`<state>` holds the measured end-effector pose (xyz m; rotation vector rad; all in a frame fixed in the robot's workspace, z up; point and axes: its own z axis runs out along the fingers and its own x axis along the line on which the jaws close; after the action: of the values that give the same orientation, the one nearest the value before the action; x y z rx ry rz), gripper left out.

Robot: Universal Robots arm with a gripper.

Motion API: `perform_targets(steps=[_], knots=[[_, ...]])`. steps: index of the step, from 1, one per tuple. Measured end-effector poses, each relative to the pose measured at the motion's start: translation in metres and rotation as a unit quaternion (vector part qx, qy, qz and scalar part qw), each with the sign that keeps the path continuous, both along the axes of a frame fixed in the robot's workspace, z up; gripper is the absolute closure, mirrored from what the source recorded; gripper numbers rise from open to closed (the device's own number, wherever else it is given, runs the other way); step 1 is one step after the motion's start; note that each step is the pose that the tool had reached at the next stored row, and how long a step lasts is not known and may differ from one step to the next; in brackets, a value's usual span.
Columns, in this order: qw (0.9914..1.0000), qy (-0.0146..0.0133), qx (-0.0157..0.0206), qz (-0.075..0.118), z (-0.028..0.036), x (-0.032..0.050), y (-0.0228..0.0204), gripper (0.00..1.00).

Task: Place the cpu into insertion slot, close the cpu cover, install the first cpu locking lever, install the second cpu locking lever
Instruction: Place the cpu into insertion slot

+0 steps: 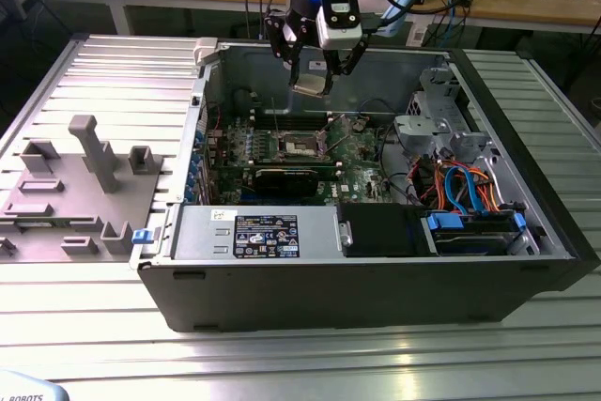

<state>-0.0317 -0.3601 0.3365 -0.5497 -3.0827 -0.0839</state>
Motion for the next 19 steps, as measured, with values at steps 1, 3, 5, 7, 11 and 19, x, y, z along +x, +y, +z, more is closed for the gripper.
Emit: perform_targets(steps=[1,3,5,7,11,19], knots=[[1.00000,0.0000,0.0000,0.000,0.0000,0.0000,0.0000,0.46],[1.00000,0.0000,0.0000,-0.001,0.0000,0.0000,0.0000,0.46],[1.00000,0.0000,0.0000,-0.002,0.0000,0.0000,0.0000,0.46],[1.00000,0.0000,0.0000,-0.003,0.0000,0.0000,0.0000,0.46],[0.99999,0.0000,0.0000,-0.005,0.0000,0.0000,0.0000,0.46],[0.99997,0.0000,0.0000,-0.008,0.0000,0.0000,0.0000,0.46]])
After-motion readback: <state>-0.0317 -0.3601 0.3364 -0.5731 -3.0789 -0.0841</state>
